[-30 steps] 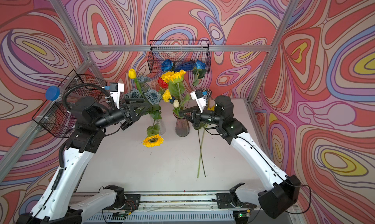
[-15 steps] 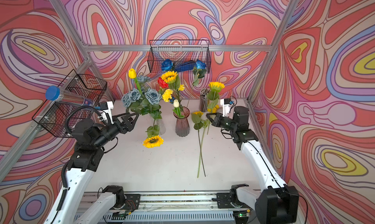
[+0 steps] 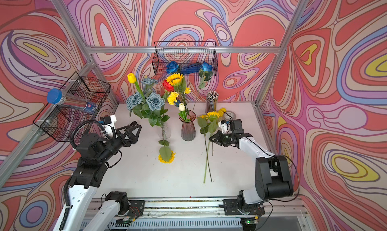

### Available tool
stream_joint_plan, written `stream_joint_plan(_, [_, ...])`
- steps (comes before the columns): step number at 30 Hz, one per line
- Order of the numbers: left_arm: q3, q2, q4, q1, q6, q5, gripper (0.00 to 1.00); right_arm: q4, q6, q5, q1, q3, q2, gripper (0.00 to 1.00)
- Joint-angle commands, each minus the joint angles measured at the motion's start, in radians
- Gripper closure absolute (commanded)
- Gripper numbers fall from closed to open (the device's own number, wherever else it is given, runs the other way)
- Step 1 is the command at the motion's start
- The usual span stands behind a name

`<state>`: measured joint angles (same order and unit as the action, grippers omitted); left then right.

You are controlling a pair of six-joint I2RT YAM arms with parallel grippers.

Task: Pick out yellow flowers from the vase
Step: Place the flower at the center of the board.

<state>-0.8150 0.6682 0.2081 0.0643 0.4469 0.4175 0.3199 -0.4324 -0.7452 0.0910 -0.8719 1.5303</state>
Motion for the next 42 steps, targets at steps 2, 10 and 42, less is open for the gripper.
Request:
stream_joint_plan(2, [-0.016, 0.008, 0.018, -0.006, -0.029, -0.006, 0.12, 0.051, 0.044, 0.014, 0.017, -0.039, 0.076, 1.0])
stream_joint_plan(10, [0.027, 0.008, 0.002, -0.006, -0.002, 0.019, 0.12, 0.063, 0.043, 0.035, 0.024, -0.057, 0.177, 1.0])
stream_joint_plan(42, [0.36, 0.268, -0.359, 0.197, 0.17, -0.091, 0.26, 0.114, 0.041, 0.14, 0.024, -0.086, -0.019, 0.59])
